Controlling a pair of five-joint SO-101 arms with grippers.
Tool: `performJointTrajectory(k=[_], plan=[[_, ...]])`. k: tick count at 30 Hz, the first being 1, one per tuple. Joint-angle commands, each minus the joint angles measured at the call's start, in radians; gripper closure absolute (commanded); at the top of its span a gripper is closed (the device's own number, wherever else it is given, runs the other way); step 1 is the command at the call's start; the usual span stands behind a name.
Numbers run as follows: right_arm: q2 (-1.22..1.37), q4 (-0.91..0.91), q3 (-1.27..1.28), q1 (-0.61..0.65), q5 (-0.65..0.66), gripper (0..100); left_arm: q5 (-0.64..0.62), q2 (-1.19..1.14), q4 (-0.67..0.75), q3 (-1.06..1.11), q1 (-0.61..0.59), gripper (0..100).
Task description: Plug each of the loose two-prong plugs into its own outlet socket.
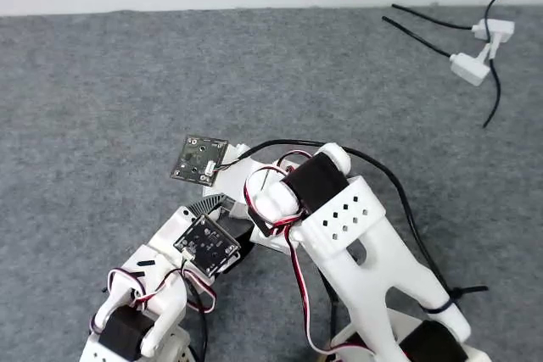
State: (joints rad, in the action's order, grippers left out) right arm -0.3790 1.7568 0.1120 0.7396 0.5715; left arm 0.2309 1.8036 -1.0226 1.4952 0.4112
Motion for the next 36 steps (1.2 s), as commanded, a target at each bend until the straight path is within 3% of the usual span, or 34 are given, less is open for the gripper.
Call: performJointTrajectory(k=[1,5,9,16,27,36], plan=[[-0.030,0.038,-0.051,-0.050,-0.009,98.9,0.003,0.006,-0.008,-0.004,-0.002,76],[-0.028,0.038,-0.028,-0.173,0.071,98.9,0.003,0.006,-0.008,-0.004,-0.015,76],[-0.028,0.031,0.054,-0.291,0.152,98.9,0.003,0.006,0.003,-0.010,-0.114,76],[-0.001,0.031,0.153,-0.410,0.302,98.9,0.003,0.006,0.028,-0.004,-0.152,76],[0.213,0.030,0.118,-0.423,0.450,98.9,0.003,0.006,0.028,-0.004,-0.155,76],[0.397,0.035,-0.101,-0.423,0.457,98.9,0.003,0.006,0.029,0.002,-0.155,76]])
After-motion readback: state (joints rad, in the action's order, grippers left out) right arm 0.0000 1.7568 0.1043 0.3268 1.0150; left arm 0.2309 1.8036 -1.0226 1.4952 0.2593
